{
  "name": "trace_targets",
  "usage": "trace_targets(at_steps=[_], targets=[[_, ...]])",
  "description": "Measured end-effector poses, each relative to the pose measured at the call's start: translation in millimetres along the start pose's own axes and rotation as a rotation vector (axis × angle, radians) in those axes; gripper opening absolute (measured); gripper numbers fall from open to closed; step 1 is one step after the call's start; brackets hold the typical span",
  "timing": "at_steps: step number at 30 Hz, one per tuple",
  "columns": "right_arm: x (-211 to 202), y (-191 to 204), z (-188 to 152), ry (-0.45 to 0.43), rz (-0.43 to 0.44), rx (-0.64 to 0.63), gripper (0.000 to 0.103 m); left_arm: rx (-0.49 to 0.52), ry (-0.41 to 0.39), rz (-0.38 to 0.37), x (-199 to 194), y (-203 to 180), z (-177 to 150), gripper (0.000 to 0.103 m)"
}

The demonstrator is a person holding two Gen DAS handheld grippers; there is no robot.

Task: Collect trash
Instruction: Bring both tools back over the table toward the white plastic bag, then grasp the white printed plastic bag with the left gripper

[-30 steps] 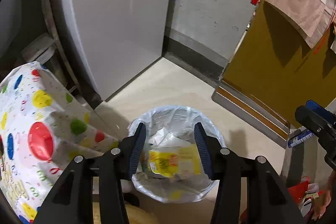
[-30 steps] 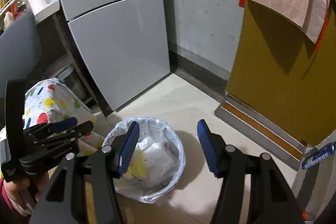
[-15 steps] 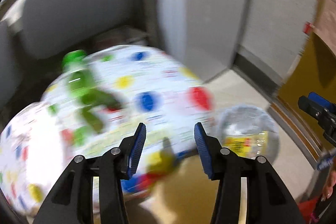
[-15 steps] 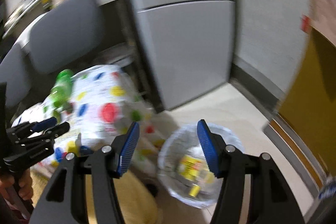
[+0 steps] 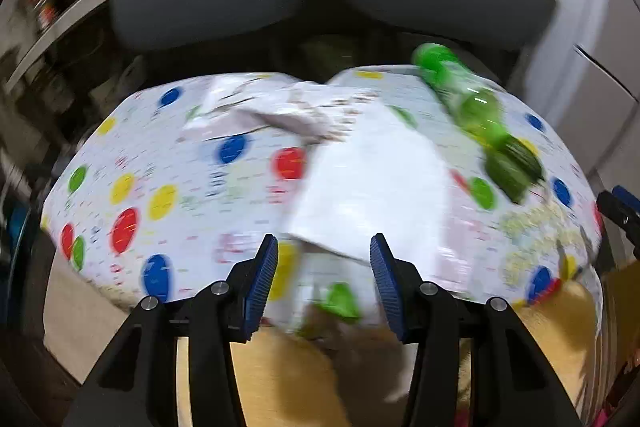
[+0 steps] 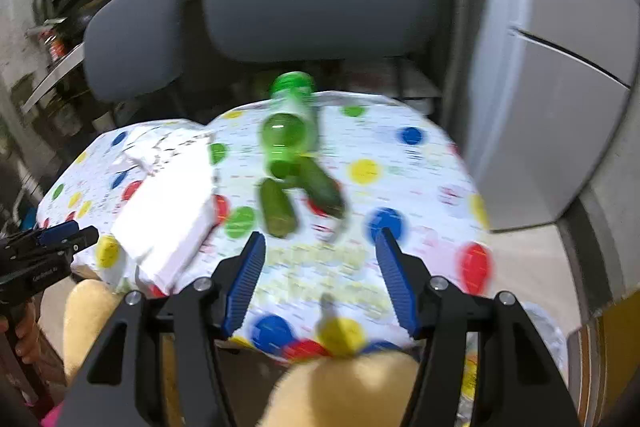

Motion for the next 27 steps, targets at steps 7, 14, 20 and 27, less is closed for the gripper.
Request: trace_targets(at_steps=[7, 14, 20, 27], targets=[[52, 80, 2, 0.095, 0.105, -0.132, 0.058, -0.081, -0.021, 0.03, 15, 56, 11, 0.05], [101, 136, 2, 0.14, 0.132, -0.234, 0.072, -0.094, -0.038, 0.035, 36, 91, 39, 0.05], [150, 157, 4, 0.209, 0.14, -0.238, 0.079, -0.105, -0.041, 0.024, 50, 101, 46, 0.05], [156, 159, -3, 0.245, 0.16, -0.247, 0.039, -0.087, -0.042, -0.012, 50, 94, 40, 0.05]])
Point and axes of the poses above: each gripper's, at about its wrist camera, not at the fingertips, and x roughly the way its jaws point, y to its left, z to its top, the point moved 10 cm from there along x, roughly the way its jaws point, and after that the axes turned 11 degrees about x, right-handed, at the moved point
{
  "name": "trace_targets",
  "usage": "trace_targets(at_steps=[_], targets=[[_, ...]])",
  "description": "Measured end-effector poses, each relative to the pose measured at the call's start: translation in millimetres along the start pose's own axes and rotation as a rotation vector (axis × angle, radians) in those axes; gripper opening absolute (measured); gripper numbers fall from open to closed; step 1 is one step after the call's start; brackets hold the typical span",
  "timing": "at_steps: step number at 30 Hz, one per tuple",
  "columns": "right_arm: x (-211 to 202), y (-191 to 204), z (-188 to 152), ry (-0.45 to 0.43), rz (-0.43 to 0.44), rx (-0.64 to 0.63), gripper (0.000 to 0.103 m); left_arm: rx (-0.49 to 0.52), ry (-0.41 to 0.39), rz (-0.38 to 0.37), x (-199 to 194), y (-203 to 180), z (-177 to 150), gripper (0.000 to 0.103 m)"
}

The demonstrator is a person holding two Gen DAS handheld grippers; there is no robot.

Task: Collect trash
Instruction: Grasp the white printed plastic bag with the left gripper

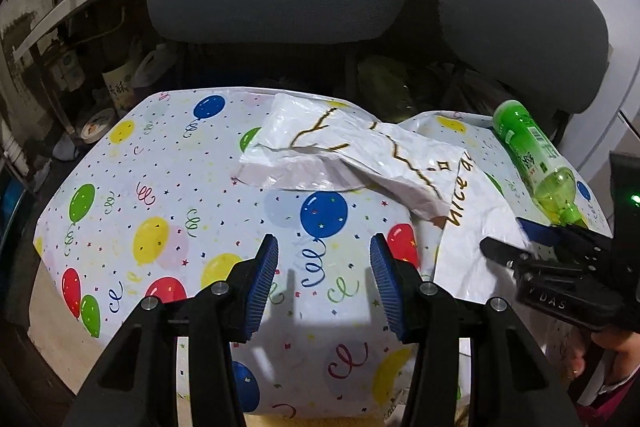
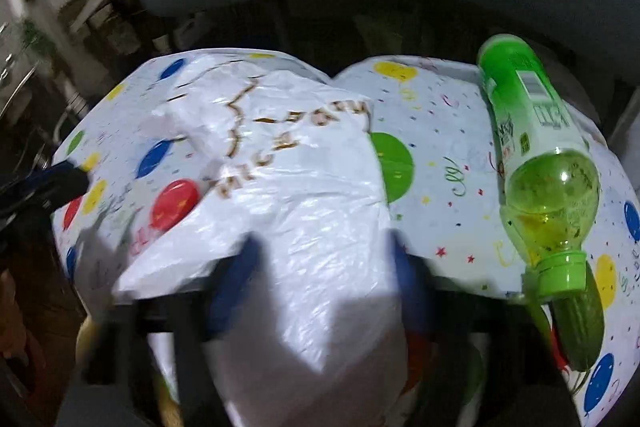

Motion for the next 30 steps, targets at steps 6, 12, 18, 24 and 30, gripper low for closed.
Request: trace_targets(at_steps=[6, 12, 18, 24, 30], targets=[[-45, 22, -20, -0.064, 0.092, -0.085, 0.006, -0.001, -0.017, -0.01, -18, -8, 0, 0.05], [-56, 22, -55, -0.021, 0.072, -0.134, 0.066, 0.006, -0.01, -0.045, -34, -31, -7, 0.056], [-107, -5, -59, -0.141, 0.011, -0.113, 0.075, 0.032, 0.005, -0.078, -36, -70, -12, 0.064], [-153, -60, -64, -0.244, -0.114, -0.05, 0.075, 0.077, 0.071, -0.158, -8, -127, -11, 0.074], [-173, -108, -66, -0.291, -0.134, 0.07, 0.075, 0.069, 0.085, -0.085, 25, -155, 0, 0.087]])
Point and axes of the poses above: each gripper's, at about its wrist camera, not at the fingertips, and x roughly the way its jaws point, y to its left, z to its top, the point moved 10 cm from there along x, roughly the way its jaws point, and after that the axes turned 11 degrees about x, right-handed, at the moved point
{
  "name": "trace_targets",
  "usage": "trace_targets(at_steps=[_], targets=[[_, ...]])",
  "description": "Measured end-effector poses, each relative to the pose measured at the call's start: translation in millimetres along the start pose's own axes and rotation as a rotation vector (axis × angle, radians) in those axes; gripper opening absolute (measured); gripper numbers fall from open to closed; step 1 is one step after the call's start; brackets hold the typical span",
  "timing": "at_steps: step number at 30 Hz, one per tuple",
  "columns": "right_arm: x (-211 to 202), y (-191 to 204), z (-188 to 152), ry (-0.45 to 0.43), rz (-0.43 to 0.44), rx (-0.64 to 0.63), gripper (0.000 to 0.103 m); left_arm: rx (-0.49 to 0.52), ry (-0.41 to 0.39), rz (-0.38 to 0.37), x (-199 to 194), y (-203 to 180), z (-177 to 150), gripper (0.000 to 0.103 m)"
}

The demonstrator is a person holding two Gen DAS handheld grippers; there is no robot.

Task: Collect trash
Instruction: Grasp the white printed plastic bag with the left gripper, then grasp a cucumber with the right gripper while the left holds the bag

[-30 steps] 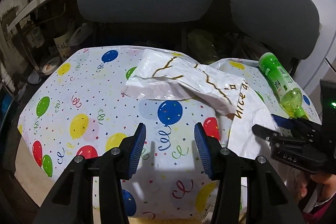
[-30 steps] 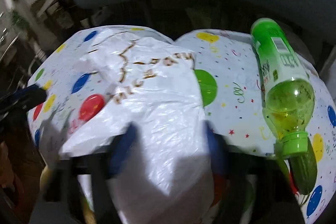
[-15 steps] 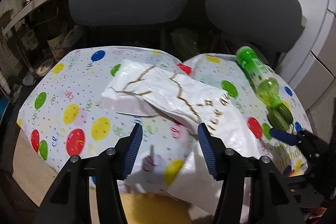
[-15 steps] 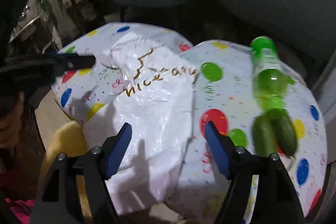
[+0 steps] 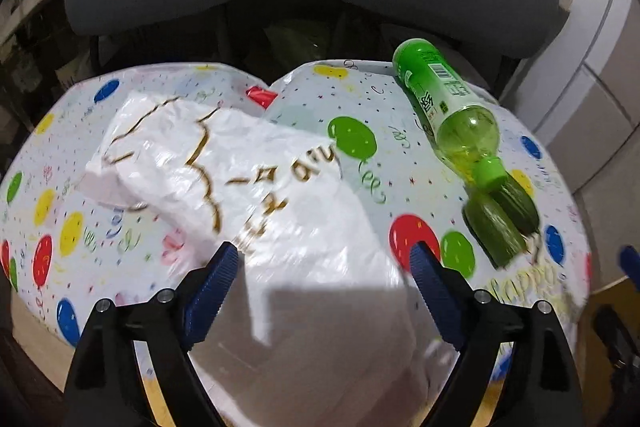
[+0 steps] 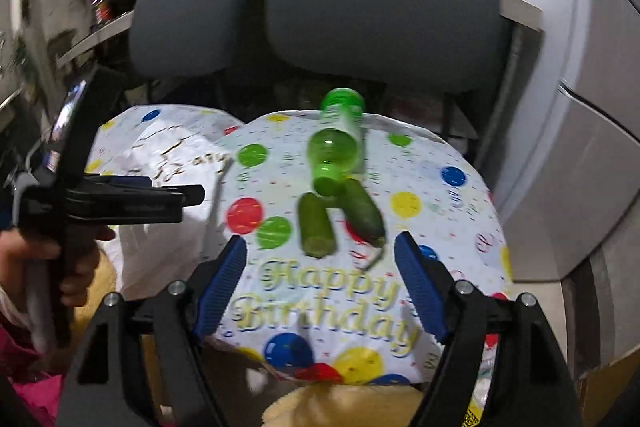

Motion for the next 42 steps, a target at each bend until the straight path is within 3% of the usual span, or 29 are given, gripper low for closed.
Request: trace_targets(at_steps=[6, 9, 12, 15, 16, 17, 18, 21, 23, 25, 31, 42], targets=[[8, -11, -4, 0.012, 0.005, 0.024, 0.075, 0.036, 0.061, 0.127, 29, 8, -7, 0.087], [13, -8, -6, 0.02, 0.013, 0.023, 0.075, -0.009, 0.059, 0.104, 29, 18, -10, 0.089], [16, -7, -9, 0.027, 0.014, 0.027, 0.075, -0.02, 0.052, 0.065, 31, 26, -14, 0.084], [19, -10, -10, 0.033, 0.021, 0.041, 0.075, -0.012, 0.029, 0.068, 25, 32, -12, 0.059], [20, -11, -10, 0.037, 0.023, 0.046, 0.075, -0.007, 0.017, 0.071, 21, 35, -11, 0.041], [21, -12, -11, 0.041, 0.028, 0.053, 0.075, 0.001, 0.009, 0.075, 19, 36, -10, 0.009], [22, -11, -11, 0.044, 0.04, 0.057, 0.075, 0.009, 0.002, 0.076, 15, 37, -9, 0.004], [28, -4, -14, 0.062, 0.077, 0.055, 0.069, 0.027, -0.064, 0.038, -7, 32, -6, 0.004], [36, 1, -14, 0.077, 0.096, 0.058, 0.054, 0.055, -0.133, 0.002, -28, 22, -3, 0.003], [46, 4, -13, 0.093, 0.103, 0.061, 0.045, 0.073, -0.189, -0.038, -50, 12, 2, 0.003], [79, 13, -5, 0.114, 0.063, 0.029, 0.044, 0.082, -0.185, -0.144, -66, -7, -1, 0.004], [119, 13, -6, 0.179, -0.01, 0.012, 0.044, 0.07, -0.148, -0.152, -53, -7, -16, 0.004]])
Point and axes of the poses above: each gripper's, at about its wrist camera, not at the fingertips, and x roughly the way its jaws point, y to its left, z to its top, the point moved 10 cm from there along x, roughly the way its jaws point, and after that the axes turned 11 degrees about x, right-handed, at the moved point
